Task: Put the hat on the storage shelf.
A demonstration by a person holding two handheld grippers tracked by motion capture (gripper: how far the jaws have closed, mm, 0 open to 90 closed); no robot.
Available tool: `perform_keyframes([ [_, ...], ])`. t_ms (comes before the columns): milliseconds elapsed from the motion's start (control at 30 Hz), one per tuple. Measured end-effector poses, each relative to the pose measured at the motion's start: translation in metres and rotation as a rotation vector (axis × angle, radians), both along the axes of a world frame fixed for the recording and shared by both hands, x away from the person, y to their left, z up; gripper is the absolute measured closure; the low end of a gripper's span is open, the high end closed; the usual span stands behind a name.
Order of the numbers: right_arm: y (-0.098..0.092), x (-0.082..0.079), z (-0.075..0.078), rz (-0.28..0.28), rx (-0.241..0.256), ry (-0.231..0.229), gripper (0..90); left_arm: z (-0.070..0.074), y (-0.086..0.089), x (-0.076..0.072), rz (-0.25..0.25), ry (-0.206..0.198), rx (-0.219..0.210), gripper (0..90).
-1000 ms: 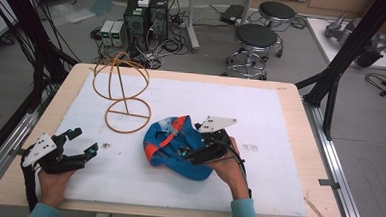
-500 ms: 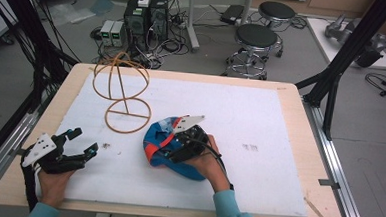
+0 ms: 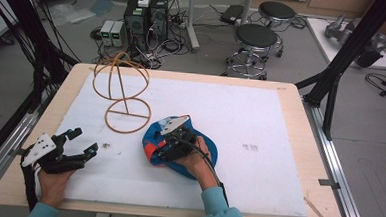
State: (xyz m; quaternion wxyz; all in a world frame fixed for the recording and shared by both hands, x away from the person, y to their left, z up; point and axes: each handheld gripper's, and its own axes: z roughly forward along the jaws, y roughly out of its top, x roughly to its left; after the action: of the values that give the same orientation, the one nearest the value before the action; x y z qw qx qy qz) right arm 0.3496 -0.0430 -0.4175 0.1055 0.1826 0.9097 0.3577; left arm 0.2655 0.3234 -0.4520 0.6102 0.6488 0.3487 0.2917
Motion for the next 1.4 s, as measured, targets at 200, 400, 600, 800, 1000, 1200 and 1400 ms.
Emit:
perform_keyframes([
  [200, 0.005, -0.005, 0.000, 0.040, -0.027, -0.028, 28.6, 0.000, 0.000, 0.000, -0.001, -0.001, 0.000, 15.0],
  [400, 0.006, -0.001, -0.003, 0.027, -0.017, -0.033, 38.6, 0.000, 0.000, 0.000, -0.001, 0.000, 0.000, 15.0],
  [600, 0.006, 0.004, -0.004, 0.033, 0.024, 0.031, 58.8, 0.000, 0.000, 0.000, -0.001, 0.000, 0.000, 15.1],
  [800, 0.012, 0.005, -0.007, 0.021, 0.005, 0.004, 62.5, 0.000, 0.000, 0.000, -0.001, 0.000, 0.001, 15.1],
  [1000, 0.015, 0.006, -0.005, 0.027, 0.015, -0.026, 82.1, 0.000, 0.000, 0.000, -0.001, 0.000, -0.001, 15.1],
  [1200, 0.009, 0.007, 0.001, 0.008, 0.072, -0.025, 84.2, 0.000, 0.000, 0.000, -0.002, 0.001, -0.001, 15.2],
  [1400, -0.001, 0.003, 0.019, -0.026, 0.205, -0.030, 84.4, 0.000, 0.000, 0.000, -0.001, 0.001, 0.000, 15.2],
])
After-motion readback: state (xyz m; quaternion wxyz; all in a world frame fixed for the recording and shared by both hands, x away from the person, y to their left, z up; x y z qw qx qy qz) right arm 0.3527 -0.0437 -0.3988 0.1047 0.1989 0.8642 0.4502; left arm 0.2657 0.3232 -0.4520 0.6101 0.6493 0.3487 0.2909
